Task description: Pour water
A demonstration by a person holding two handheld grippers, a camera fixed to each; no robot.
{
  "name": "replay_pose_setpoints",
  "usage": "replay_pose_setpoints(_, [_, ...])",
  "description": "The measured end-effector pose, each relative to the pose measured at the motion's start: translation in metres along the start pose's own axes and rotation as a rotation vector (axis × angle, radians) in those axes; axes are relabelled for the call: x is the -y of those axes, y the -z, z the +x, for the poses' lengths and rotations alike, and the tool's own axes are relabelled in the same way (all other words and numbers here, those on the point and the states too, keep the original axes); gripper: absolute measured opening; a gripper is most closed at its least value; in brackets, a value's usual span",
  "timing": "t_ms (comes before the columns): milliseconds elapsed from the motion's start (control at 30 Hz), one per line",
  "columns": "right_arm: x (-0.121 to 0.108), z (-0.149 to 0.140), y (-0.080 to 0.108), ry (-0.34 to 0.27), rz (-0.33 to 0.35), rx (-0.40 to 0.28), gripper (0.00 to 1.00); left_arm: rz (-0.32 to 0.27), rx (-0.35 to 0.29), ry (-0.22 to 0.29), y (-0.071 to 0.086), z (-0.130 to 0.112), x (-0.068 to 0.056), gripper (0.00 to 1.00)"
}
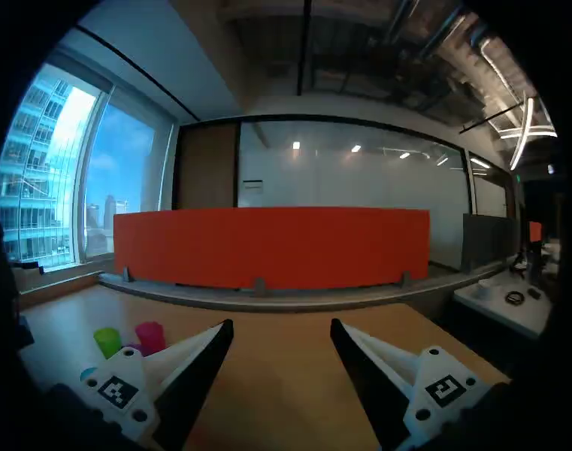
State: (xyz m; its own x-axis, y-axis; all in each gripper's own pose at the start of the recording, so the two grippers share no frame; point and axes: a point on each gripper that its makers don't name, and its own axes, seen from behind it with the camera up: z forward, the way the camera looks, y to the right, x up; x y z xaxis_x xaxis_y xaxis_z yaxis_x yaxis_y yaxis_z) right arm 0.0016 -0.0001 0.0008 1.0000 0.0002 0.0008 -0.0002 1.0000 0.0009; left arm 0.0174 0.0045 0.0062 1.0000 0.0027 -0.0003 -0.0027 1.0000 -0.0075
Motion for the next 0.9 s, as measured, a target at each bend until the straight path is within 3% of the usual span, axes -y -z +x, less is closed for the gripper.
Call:
replay_pose_setpoints(400, [0.004,0.038,-0.011,-0.017,0.032,0.020,1.00,-0.040,0.000,0.006,-0.016,0.058,-0.010,0.99])
replay_pose_setpoints(667, [0.005,0.050,-0.012,-0.022,0.058,0.023,1.00,-0.071,0.006,0.004,-0.024,0.074,-0.013,0.99])
replay_pose_setpoints(900, [0.012,0.052,-0.011,-0.016,0.121,0.031,1.00,-0.140,0.023,0.015,-0.025,0.080,-0.027,0.99])
